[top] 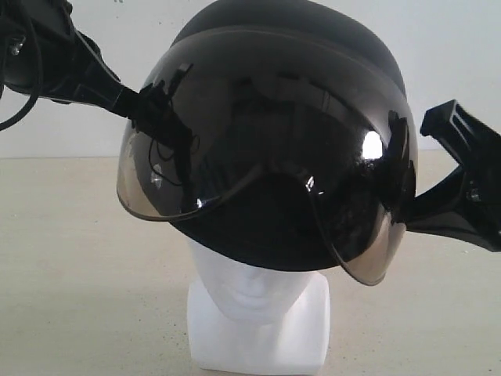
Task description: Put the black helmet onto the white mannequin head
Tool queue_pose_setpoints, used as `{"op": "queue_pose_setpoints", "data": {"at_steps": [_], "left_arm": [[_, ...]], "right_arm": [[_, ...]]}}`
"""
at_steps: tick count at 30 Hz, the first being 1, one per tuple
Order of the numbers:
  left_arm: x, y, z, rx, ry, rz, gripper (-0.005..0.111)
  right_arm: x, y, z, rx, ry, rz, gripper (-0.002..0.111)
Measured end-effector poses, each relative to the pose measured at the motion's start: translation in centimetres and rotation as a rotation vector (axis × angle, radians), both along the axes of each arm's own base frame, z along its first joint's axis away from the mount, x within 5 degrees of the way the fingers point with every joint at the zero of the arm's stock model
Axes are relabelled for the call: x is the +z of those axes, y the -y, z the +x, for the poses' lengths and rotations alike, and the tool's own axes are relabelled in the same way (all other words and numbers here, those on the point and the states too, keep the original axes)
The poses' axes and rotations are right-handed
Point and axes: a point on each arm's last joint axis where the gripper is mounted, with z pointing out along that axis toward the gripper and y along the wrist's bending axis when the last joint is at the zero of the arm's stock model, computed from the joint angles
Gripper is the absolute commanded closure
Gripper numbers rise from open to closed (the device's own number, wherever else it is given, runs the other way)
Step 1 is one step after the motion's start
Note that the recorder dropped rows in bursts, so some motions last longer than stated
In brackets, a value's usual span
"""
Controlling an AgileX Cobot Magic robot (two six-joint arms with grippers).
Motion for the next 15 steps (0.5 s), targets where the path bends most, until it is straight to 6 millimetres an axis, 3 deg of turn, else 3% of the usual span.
{"op": "queue_pose_setpoints", "data": {"at_steps": [15], "left_arm": [[-0.7, -1.2, 0.4, 0.047, -0.019, 0.05, 0.102]], "right_arm": [[0.4, -0.4, 0.6, -0.021, 0.053, 0.044, 0.108]]}}
